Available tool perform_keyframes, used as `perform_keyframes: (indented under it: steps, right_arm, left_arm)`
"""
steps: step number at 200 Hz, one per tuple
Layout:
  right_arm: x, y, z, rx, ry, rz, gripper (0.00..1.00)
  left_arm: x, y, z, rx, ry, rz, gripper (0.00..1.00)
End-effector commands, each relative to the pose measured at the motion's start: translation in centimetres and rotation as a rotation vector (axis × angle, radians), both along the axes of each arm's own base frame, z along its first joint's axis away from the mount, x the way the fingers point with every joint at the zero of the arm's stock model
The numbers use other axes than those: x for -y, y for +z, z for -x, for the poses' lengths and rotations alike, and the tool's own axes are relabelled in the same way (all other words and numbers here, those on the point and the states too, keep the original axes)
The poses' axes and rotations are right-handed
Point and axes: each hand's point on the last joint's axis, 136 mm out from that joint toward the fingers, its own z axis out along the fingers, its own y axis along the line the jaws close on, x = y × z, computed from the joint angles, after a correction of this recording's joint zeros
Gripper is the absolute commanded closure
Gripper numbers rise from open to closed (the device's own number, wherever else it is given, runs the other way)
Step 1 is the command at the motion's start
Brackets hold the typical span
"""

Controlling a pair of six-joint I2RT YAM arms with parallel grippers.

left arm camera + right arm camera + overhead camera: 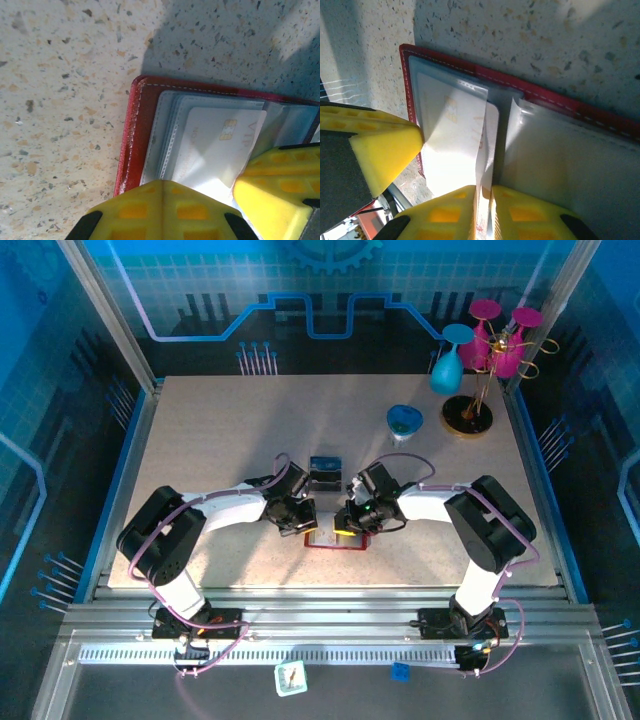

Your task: Take the credit cards out of the card holder

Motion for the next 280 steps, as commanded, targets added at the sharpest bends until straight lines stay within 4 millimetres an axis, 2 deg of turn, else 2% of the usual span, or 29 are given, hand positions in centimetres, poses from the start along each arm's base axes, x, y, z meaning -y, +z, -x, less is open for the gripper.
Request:
perform_keyframes:
  steps: [1,48,130,168,280]
  right_arm:
    - [-0.1,0.8,-0.1,-0.002,-0.020,-0.053,0.86]
    - [-0.3,1.7,-0.3,0.005,-0.033,-0.102,0.91]
    - [0.8,1.6,-0.4,0.015,-0.052,-0.089,1.00]
    - [1.5,1.8,-0.4,0.018,-0.059,-0.083,1.00]
    - [5.9,2.3,-0.5,0.056,-0.010,0.101,1.00]
  left_arm:
    - [-1.1,-1.5,1.1,-0.052,0.005,-0.045,1.00]
    - [-1.1,-1.5,1.1,-0.054,0.006,-0.044,1.00]
    - [-1.2,-1.3,1.2,-0.050,0.006,-0.045,1.00]
    - [-1.2,-1.3,1.2,-0.053,0.006,-0.047,1.00]
    - [-1.1,-0.7,1.0,-0.039,0.006,-0.042,1.00]
